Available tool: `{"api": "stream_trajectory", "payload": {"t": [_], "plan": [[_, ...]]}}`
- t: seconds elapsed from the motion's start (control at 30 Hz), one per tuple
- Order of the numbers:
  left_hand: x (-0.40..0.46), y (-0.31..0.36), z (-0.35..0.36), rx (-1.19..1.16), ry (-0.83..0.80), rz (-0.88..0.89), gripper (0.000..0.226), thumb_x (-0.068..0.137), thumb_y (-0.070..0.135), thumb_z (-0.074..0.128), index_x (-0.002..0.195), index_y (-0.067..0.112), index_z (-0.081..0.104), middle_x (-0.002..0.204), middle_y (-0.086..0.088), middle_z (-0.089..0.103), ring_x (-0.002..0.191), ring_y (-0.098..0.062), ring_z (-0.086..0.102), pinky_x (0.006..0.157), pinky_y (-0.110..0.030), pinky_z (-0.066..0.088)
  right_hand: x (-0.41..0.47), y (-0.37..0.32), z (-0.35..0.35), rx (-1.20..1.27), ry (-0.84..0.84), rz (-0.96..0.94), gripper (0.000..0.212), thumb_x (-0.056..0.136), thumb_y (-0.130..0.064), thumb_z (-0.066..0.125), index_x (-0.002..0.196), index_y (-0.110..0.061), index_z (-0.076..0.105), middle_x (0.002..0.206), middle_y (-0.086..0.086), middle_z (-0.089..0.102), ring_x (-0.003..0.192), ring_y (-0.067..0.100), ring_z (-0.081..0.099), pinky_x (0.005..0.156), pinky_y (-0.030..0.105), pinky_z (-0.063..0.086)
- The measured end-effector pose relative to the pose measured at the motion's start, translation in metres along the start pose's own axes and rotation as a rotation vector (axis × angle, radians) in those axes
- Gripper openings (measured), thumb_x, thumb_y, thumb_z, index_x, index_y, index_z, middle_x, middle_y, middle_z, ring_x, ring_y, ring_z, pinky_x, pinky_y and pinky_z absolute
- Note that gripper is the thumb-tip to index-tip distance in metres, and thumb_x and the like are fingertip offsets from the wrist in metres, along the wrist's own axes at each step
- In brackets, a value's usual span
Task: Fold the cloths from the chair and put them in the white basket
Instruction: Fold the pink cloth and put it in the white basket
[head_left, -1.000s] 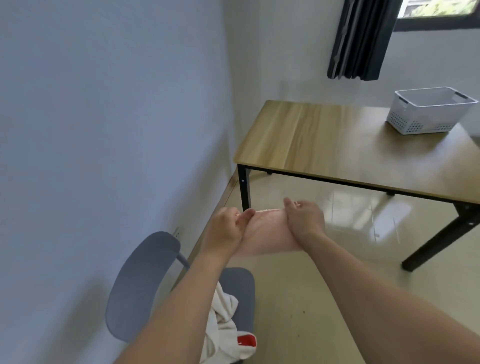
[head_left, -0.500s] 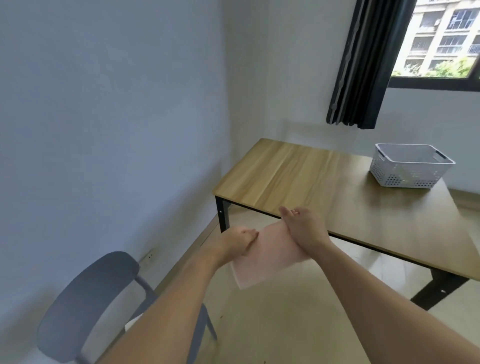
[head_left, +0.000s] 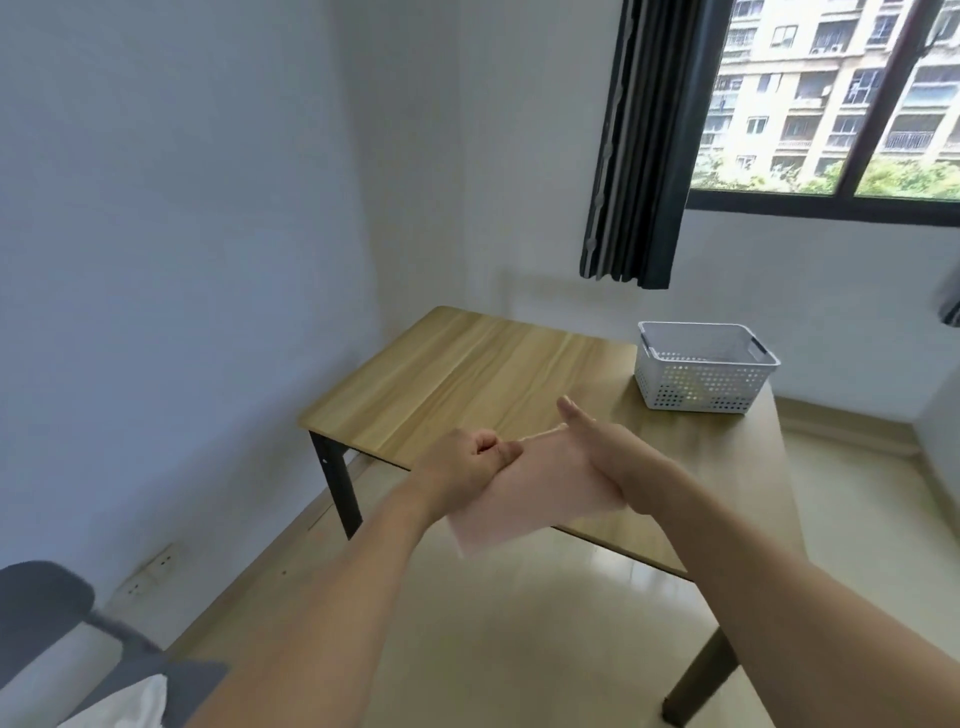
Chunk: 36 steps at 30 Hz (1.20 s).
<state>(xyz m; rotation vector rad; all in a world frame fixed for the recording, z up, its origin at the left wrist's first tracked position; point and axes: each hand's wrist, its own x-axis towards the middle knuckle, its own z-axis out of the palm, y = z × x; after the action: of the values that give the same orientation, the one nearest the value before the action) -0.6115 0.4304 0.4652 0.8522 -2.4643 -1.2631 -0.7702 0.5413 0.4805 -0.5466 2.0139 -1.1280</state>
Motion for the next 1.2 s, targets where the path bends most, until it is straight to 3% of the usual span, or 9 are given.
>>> {"api": "stream_trajectory", "payload": {"t": [0.1,0.2,0.33,0.47,0.73,0.87,0.97,1.07,1.2], "plan": [[0.019,0.026,0.035,-0.038,0.01,-0.037,0.041,0.093,0.049,0.053,0.065,0.019,0.047,0.056,0.008,0.043,0.046,-0.007,0.038,0.048,-0.023,0.03,0.005,0.004,-0.052,-0.009,-0.159,0.075,0.052,0.087,-0.065,0.046,0.101,-0.021,0.069,0.1,0.002,0.07,0.088,0.017,0.065,0.075,0.028,0.05],[0.049,0.04,0.061,-0.064,0.053,-0.054,0.042,0.093,0.046,0.054,0.065,0.017,0.045,0.055,0.007,0.042,0.049,-0.01,0.037,0.047,-0.023,0.028,0.023,0.011,-0.096,-0.031,-0.236,0.083,0.046,0.088,-0.056,0.052,0.112,-0.019,0.066,0.104,0.004,0.07,0.089,0.02,0.064,0.072,0.031,0.053],[0.103,0.062,0.104,-0.124,-0.006,-0.061,0.044,0.092,0.046,0.056,0.058,0.021,0.044,0.052,0.01,0.042,0.05,-0.012,0.037,0.048,-0.025,0.029,0.054,0.033,-0.154,0.04,-0.132,-0.017,0.031,0.095,-0.034,0.055,0.112,-0.011,0.064,0.103,0.006,0.07,0.09,0.02,0.066,0.075,0.034,0.057],[0.159,0.106,0.16,-0.102,-0.038,-0.061,0.039,0.096,0.043,0.05,0.065,0.019,0.046,0.056,0.009,0.043,0.051,-0.01,0.038,0.048,-0.023,0.03,0.099,0.049,-0.228,0.078,-0.086,-0.095,0.018,0.096,-0.029,0.053,0.105,-0.017,0.063,0.096,0.0,0.069,0.083,0.014,0.064,0.066,0.027,0.052],[0.246,0.164,0.244,-0.099,0.022,-0.177,0.037,0.094,0.045,0.05,0.08,0.012,0.058,0.064,0.006,0.05,0.06,-0.013,0.043,0.059,-0.029,0.034,0.201,0.053,-0.354,-0.05,-0.105,-0.137,0.017,0.097,-0.02,0.05,0.105,-0.014,0.063,0.087,0.006,0.064,0.073,0.017,0.058,0.06,0.027,0.045],[0.285,0.182,0.268,-0.055,0.006,-0.191,0.03,0.094,0.044,0.051,0.078,0.018,0.056,0.065,0.006,0.049,0.06,-0.014,0.043,0.059,-0.029,0.035,0.242,0.033,-0.387,-0.156,-0.127,-0.218,0.028,0.096,-0.006,0.045,0.076,-0.019,0.06,0.073,-0.003,0.058,0.068,0.01,0.053,0.057,0.018,0.04],[0.327,0.195,0.277,-0.08,-0.037,-0.184,0.024,0.095,0.035,0.052,0.077,0.019,0.054,0.067,0.003,0.051,0.06,-0.016,0.047,0.056,-0.029,0.04,0.284,0.019,-0.408,-0.09,-0.109,-0.188,0.031,0.096,0.0,0.037,0.068,-0.01,0.047,0.068,-0.002,0.043,0.059,0.007,0.04,0.049,0.01,0.037],[0.38,0.215,0.286,-0.102,0.011,-0.164,0.021,0.093,0.028,0.054,0.073,0.021,0.054,0.067,0.006,0.052,0.061,-0.012,0.048,0.058,-0.027,0.039,0.333,-0.002,-0.436,-0.049,-0.066,-0.151,0.027,0.096,-0.009,0.039,0.071,-0.012,0.049,0.064,-0.002,0.047,0.061,0.011,0.042,0.06,0.018,0.037],[0.475,0.233,0.302,-0.081,0.136,-0.194,0.02,0.09,0.028,0.055,0.076,0.014,0.06,0.068,0.005,0.053,0.063,-0.013,0.046,0.059,-0.029,0.034,0.425,-0.037,-0.475,-0.285,-0.077,-0.35,0.015,0.095,-0.024,0.05,0.092,-0.015,0.061,0.082,0.001,0.058,0.078,0.018,0.052,0.072,0.024,0.043]]}}
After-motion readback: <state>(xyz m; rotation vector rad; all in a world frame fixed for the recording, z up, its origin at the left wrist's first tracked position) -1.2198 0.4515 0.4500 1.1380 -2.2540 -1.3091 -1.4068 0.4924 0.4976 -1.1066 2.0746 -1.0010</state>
